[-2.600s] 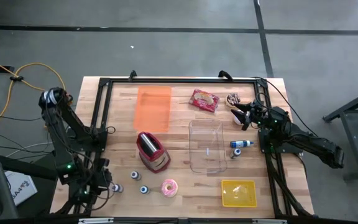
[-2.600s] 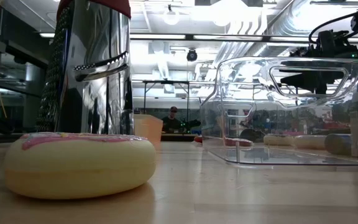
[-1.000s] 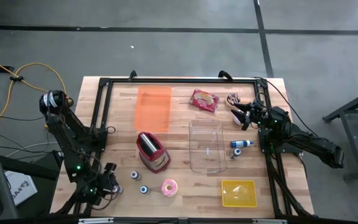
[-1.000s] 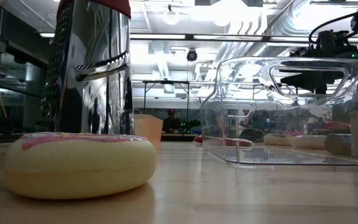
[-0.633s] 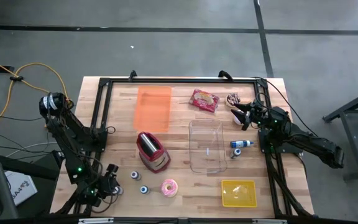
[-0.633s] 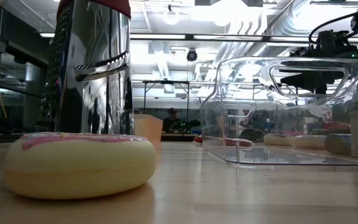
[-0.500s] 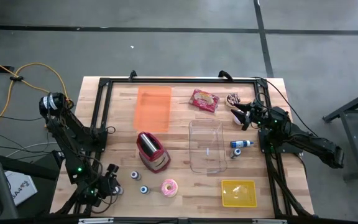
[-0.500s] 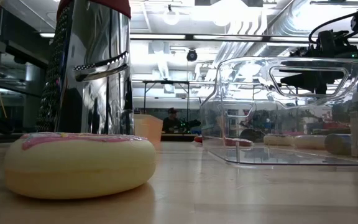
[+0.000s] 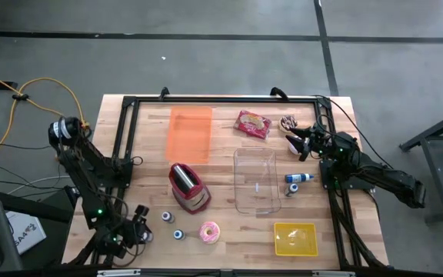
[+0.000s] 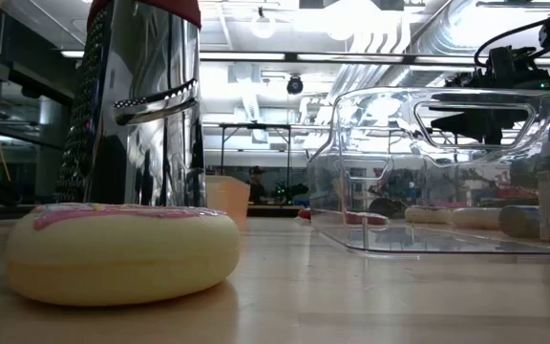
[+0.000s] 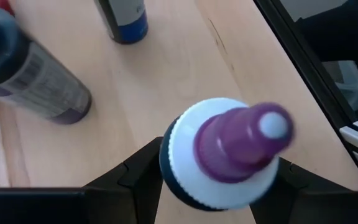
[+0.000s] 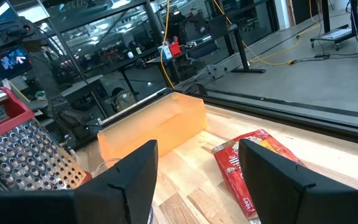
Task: Pick & Place Food Item
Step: Put the bottom purple food coloring bottle into the transparent bin
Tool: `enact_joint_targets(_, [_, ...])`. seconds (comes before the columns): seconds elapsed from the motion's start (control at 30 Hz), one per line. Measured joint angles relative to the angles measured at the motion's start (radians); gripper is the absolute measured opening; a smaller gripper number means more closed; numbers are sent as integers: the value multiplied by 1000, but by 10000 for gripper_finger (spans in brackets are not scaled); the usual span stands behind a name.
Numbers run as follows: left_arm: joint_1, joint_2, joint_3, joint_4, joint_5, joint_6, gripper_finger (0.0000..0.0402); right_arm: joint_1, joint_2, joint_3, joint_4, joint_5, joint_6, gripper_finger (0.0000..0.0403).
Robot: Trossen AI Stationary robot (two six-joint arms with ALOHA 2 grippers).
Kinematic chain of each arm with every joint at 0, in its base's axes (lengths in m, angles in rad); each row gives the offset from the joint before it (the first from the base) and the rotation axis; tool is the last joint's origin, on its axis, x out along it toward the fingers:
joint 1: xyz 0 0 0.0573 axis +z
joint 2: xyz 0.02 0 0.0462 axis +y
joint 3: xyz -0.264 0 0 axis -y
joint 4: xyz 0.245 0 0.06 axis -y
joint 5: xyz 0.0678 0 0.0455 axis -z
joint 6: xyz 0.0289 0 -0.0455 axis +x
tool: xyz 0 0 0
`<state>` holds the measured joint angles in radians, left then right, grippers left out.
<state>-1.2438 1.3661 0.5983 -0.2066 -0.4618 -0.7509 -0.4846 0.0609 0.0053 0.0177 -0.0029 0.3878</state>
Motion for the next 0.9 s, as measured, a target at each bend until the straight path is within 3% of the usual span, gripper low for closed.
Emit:
enact_joint_targets(0.6, [-37,32,0,17,-49,-60,188,0,0,0,0,0,0,211])
enact_joint_targets(0.9, [-94,46,-10,56,-164,-86,188,0,0,0,0,0,0,211])
